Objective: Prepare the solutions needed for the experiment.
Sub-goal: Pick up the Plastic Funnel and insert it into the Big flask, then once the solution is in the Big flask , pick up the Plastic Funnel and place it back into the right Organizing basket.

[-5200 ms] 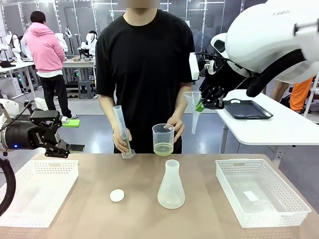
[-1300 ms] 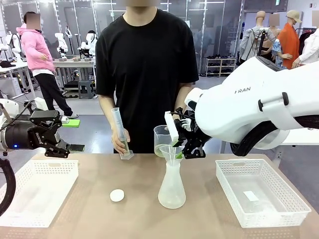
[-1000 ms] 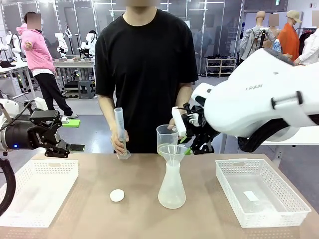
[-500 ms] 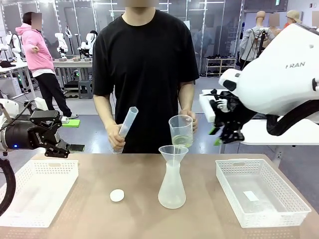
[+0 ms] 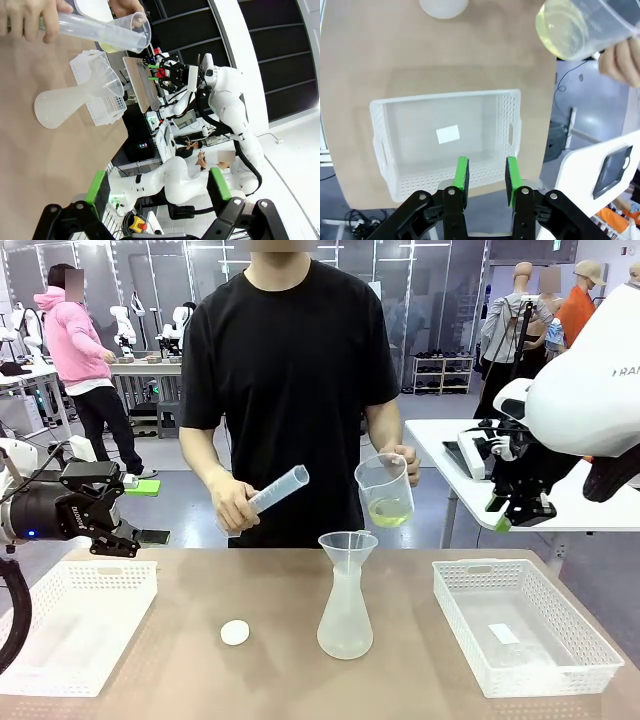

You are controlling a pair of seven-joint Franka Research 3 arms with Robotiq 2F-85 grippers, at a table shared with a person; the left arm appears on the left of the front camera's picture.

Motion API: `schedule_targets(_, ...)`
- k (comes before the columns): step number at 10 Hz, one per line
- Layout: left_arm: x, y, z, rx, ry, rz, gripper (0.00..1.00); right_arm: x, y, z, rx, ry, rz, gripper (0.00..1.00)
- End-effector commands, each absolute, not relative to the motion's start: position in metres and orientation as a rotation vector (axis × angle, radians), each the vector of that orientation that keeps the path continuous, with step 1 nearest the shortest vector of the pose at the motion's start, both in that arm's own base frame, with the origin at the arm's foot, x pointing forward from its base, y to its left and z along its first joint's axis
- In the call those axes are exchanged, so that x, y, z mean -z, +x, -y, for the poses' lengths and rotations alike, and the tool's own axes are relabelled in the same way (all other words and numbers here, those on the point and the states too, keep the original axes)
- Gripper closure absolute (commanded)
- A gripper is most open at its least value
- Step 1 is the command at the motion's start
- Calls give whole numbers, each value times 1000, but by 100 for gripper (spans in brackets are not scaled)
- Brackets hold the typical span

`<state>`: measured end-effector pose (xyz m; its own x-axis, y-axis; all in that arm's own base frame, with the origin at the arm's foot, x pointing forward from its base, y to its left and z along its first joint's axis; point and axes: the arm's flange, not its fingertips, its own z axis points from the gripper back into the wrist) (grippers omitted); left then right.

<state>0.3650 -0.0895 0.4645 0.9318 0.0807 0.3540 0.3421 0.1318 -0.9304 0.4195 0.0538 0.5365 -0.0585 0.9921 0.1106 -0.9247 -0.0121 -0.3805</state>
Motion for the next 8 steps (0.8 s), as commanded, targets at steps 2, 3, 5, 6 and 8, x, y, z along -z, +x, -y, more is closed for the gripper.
schedule_targets(2,-466,364,89,198,-1445,348,0,-538,419,-60,-1605,-210,425,67)
schedule_targets(3,-466,364,89,198,-1445,348,0,-538,419,-60,-1605,-210,425,67)
schedule_targets(5,-466,364,89,198,-1445,348,0,-538,419,-60,-1605,-210,425,67)
schedule_targets(6,-466,364,89,198,-1445,348,0,-538,419,-60,-1605,-210,425,67)
schedule_targets(8,-466,364,89,198,-1445,348,0,-538,419,-60,-1605,-210,425,67)
